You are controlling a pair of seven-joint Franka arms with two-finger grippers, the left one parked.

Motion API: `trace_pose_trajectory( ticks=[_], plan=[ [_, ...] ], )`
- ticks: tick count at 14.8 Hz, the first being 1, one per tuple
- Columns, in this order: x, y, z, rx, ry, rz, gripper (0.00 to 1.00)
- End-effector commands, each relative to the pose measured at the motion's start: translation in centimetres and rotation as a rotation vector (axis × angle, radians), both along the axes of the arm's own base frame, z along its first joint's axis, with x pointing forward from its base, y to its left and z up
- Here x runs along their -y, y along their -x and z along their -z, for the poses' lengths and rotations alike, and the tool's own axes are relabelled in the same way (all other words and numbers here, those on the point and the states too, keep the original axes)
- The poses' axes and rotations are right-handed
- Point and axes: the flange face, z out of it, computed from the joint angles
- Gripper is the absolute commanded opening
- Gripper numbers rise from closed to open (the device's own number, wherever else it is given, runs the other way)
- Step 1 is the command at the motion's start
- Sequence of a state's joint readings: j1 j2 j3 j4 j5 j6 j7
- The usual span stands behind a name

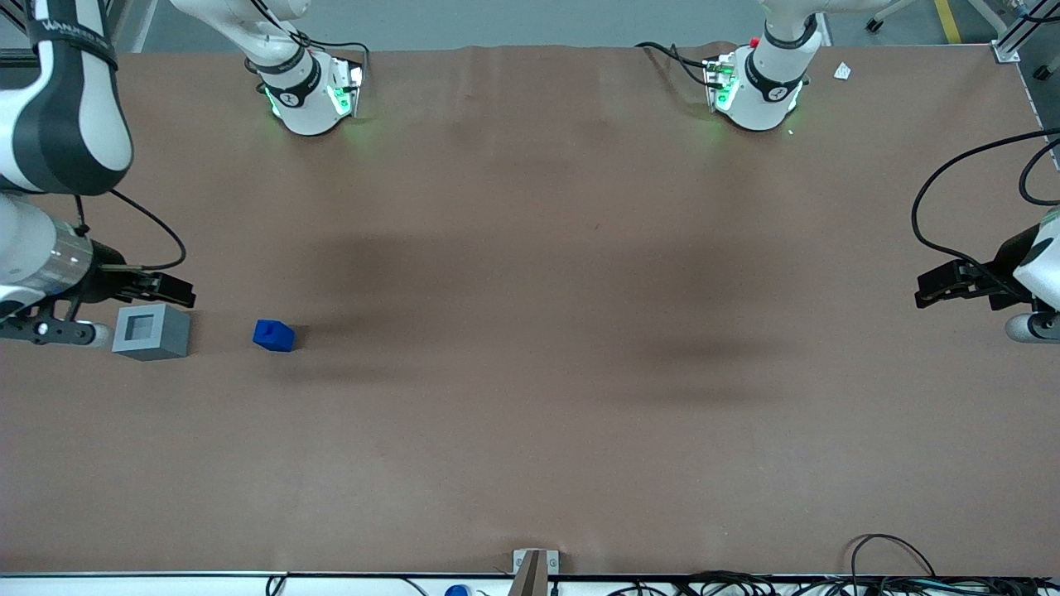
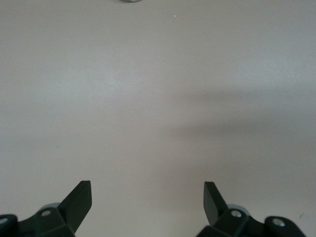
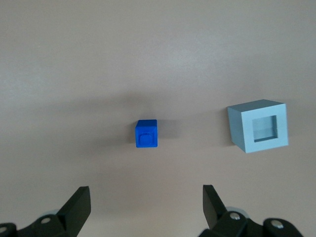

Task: Insert blue part into gray base with right arm
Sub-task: 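Move the right gripper over the blue block and lower it, then close the right gripper on the blue block and lift it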

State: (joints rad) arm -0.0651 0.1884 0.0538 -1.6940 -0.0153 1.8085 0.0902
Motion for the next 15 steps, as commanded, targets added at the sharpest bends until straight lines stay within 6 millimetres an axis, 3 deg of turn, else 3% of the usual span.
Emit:
trace_pose_trajectory(
  ticks=[1,8,15],
  plan=[
    [-0.3,1.2,2.9,0.019,-0.031,0.023,1.0],
    [-0.2,1.3,13.5,0.062,-0.036,0.03,1.0],
    [-0.3,1.0,21.2,0.025,-0.042,0.035,1.0]
  ],
)
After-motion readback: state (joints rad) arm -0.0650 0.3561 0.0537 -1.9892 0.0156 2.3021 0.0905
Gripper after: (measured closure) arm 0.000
